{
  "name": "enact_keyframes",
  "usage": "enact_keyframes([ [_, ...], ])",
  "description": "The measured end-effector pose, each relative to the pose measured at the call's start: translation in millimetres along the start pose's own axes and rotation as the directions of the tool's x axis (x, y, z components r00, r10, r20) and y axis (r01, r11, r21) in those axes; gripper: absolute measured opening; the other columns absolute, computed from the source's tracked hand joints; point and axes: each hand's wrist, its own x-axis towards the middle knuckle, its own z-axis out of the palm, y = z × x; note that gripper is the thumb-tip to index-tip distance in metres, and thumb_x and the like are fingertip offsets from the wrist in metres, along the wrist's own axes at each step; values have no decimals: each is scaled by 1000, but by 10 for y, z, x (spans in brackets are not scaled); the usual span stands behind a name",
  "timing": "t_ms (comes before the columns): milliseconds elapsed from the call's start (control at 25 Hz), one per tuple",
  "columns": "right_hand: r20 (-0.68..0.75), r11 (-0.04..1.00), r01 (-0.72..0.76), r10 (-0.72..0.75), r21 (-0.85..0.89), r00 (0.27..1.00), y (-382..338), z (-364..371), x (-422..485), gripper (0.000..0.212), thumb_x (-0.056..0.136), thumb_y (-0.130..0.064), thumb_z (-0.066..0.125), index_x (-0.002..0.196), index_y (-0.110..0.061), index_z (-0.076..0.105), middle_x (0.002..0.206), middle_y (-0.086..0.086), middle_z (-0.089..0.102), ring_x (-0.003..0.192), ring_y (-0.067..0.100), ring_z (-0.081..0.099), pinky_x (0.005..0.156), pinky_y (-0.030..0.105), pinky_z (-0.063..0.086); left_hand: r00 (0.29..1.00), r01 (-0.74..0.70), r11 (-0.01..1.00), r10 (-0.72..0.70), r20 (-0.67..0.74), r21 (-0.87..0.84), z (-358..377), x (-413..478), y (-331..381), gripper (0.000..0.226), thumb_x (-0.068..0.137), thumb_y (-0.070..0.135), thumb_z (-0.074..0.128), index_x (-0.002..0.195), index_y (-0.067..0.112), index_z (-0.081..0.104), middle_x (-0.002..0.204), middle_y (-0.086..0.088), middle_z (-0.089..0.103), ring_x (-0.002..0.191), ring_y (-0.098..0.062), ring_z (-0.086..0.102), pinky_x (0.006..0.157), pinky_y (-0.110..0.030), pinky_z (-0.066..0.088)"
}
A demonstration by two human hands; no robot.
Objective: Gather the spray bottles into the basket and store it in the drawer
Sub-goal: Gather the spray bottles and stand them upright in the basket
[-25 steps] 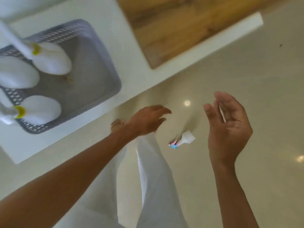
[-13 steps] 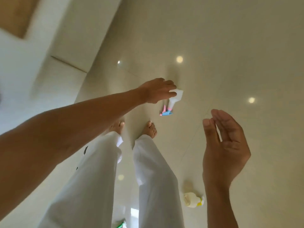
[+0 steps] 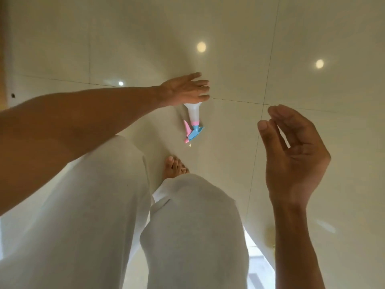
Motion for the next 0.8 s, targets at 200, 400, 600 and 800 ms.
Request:
enact_keyframes([
  [200, 18, 998, -61, 61, -15, 998, -73, 26, -97, 32, 88, -10, 80, 118, -7, 71, 112, 2, 76, 110, 13, 72, 100, 36, 58, 959, 280, 860, -267, 92, -426, -173, -241, -178, 52, 77, 6, 67, 123, 12, 43, 117, -7, 55, 106, -28, 56, 77, -37, 50],
  [400, 170, 991, -127, 134, -48, 976, -850, 62, -314, 26, 88, -12, 79, 112, -17, 73, 108, -5, 78, 104, 8, 74, 96, 23, 58, 519, 465, -30, -801, 300, -885, -924, -1380, 128, 92, 59, 37, 87, 137, 9, 48, 133, -10, 56, 115, -30, 54, 90, -42, 52],
  [600, 446, 988, -71, 127, -140, 886, -2036, 146, -787, 21, 89, -7, 74, 107, -18, 75, 102, -9, 78, 101, 6, 74, 85, 9, 54, 213, -85, -711, -698, 684, -698, -2398, -2781, 395, 92, 52, 39, 94, 132, 25, 53, 125, 2, 65, 110, -13, 64, 92, -31, 57],
  [800, 733, 997, -46, 72, -55, 676, -3272, 319, -1268, 32, 94, -21, 73, 124, -30, 67, 123, -12, 72, 113, -6, 67, 89, 7, 52, 446, -617, -744, -600, 663, -258, -3542, -3930, 586, 88, 48, 24, 98, 124, 15, 55, 110, -12, 71, 98, -26, 71, 77, -36, 60],
])
